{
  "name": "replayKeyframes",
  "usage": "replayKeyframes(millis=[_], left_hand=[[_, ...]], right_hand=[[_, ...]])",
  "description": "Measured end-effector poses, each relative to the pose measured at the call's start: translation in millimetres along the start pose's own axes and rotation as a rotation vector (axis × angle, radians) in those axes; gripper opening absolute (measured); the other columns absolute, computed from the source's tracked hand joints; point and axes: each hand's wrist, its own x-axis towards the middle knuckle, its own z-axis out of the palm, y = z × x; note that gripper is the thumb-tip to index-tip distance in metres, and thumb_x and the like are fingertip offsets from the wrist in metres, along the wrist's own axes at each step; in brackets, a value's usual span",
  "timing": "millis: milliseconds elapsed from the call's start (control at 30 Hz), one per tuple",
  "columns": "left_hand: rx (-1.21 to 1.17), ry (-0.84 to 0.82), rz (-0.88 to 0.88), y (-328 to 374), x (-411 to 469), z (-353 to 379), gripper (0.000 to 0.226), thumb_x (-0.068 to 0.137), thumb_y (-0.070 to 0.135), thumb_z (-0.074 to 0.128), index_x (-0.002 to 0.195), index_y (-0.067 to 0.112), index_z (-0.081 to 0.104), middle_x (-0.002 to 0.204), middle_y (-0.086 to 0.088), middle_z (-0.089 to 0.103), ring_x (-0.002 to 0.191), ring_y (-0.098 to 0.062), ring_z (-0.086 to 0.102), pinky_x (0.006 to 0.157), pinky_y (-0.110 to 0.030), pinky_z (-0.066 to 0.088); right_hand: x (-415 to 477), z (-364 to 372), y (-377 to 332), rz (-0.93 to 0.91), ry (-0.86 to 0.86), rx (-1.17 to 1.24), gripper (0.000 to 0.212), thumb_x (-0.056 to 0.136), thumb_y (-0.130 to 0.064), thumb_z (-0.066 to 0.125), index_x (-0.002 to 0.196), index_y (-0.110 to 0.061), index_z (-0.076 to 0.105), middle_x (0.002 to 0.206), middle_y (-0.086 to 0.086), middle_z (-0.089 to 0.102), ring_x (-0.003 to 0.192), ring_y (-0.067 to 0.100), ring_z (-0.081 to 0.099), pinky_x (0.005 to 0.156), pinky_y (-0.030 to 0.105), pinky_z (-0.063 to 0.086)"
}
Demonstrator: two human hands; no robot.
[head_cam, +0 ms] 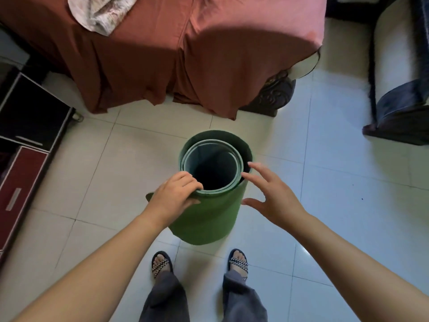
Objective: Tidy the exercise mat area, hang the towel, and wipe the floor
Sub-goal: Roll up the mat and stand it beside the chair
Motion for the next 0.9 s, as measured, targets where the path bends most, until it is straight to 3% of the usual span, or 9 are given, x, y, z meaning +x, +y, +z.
replayKeyframes(millis=[133, 233, 333, 433, 500, 567, 667, 800, 900], left_hand=[[0.018, 0.005, -0.072, 23.2, 13.2, 6.2, 0.029, 0.074, 0.025, 0.075, 0.101, 0.021, 0.065, 0.099, 0.006, 0.064, 0.101, -0.017, 0.054, 0.075, -0.032, 0.055], [0.027, 0.012, -0.106, 31.1, 18.1, 11.3, 0.030, 0.073, 0.025, 0.076, 0.101, 0.021, 0.065, 0.098, 0.006, 0.064, 0.100, -0.016, 0.053, 0.075, -0.032, 0.055], [0.034, 0.032, -0.108, 33.7, 21.1, 17.3, 0.031, 0.073, 0.024, 0.076, 0.101, 0.021, 0.064, 0.097, 0.005, 0.064, 0.101, -0.014, 0.048, 0.074, -0.031, 0.054], [0.070, 0.021, -0.116, 34.7, 20.8, 20.4, 0.035, 0.072, 0.027, 0.077, 0.104, 0.020, 0.063, 0.101, 0.004, 0.062, 0.105, -0.014, 0.045, 0.078, -0.033, 0.053], [0.130, -0.020, -0.132, 36.9, 21.1, 19.6, 0.040, 0.069, 0.028, 0.079, 0.104, 0.021, 0.062, 0.101, 0.004, 0.062, 0.106, -0.019, 0.051, 0.092, -0.041, 0.048], [0.180, -0.061, -0.138, 40.5, 20.7, 15.1, 0.034, 0.071, 0.026, 0.077, 0.102, 0.023, 0.063, 0.098, 0.004, 0.063, 0.103, -0.021, 0.056, 0.106, -0.049, 0.032], [0.188, -0.167, -0.160, 46.8, 8.5, -1.0, 0.025, 0.081, 0.027, 0.067, 0.105, 0.024, 0.060, 0.100, 0.004, 0.063, 0.101, -0.020, 0.056, 0.114, -0.042, 0.017], [0.177, -0.062, -0.151, 55.2, -41.1, -43.5, 0.030, 0.066, 0.026, 0.080, 0.091, 0.025, 0.064, 0.084, 0.007, 0.065, 0.082, -0.018, 0.063, 0.105, -0.043, 0.035], [0.169, -0.010, -0.212, 68.0, -96.4, -85.7, 0.032, 0.064, 0.024, 0.081, 0.091, 0.028, 0.064, 0.085, 0.011, 0.066, 0.082, -0.016, 0.064, 0.103, -0.043, 0.038]], right_hand=[[12.9, -9.3, 4.9, -0.146, -0.158, -0.072, 0.063, 0.084, -0.030, 0.067, 0.140, -0.016, 0.041, 0.150, 0.001, 0.034, 0.143, 0.020, 0.021, 0.115, 0.032, 0.016], [26.8, -5.5, 7.4, -0.203, -0.246, -0.124, 0.062, 0.090, -0.029, 0.060, 0.143, -0.014, 0.033, 0.153, 0.000, 0.028, 0.144, 0.017, 0.015, 0.114, 0.024, -0.001], [37.8, 1.5, 10.0, -0.277, -0.211, -0.144, 0.052, 0.077, -0.018, 0.074, 0.125, -0.005, 0.057, 0.127, 0.013, 0.059, 0.125, 0.029, 0.050, 0.110, 0.038, 0.028], [44.8, 2.9, 14.5, -0.321, -0.113, -0.110, 0.037, 0.059, -0.012, 0.084, 0.093, -0.005, 0.072, 0.086, 0.009, 0.071, 0.082, 0.029, 0.066, 0.081, 0.038, 0.052], [46.0, 1.0, 13.0, -0.356, -0.107, -0.137, 0.035, 0.054, -0.015, 0.088, 0.085, -0.008, 0.073, 0.078, 0.005, 0.070, 0.073, 0.025, 0.065, 0.072, 0.031, 0.053], [43.7, -0.9, 6.1, -0.363, -0.172, -0.165, 0.033, 0.062, -0.019, 0.084, 0.091, -0.010, 0.072, 0.086, 0.005, 0.070, 0.081, 0.025, 0.064, 0.071, 0.029, 0.051], [37.4, -9.0, -13.0, -0.356, -0.268, -0.167, 0.031, 0.079, -0.025, 0.071, 0.107, -0.012, 0.068, 0.104, 0.005, 0.067, 0.098, 0.027, 0.059, 0.076, 0.032, 0.046], [20.9, -30.5, -59.7, -0.496, -0.253, -0.162, 0.036, 0.058, -0.022, 0.086, 0.090, -0.011, 0.073, 0.083, 0.003, 0.071, 0.075, 0.025, 0.065, 0.066, 0.028, 0.052], [4.9, -47.6, -113.6, -0.626, -0.253, -0.154, 0.035, 0.062, -0.022, 0.084, 0.093, -0.012, 0.073, 0.086, 0.002, 0.071, 0.078, 0.023, 0.064, 0.071, 0.030, 0.053]])
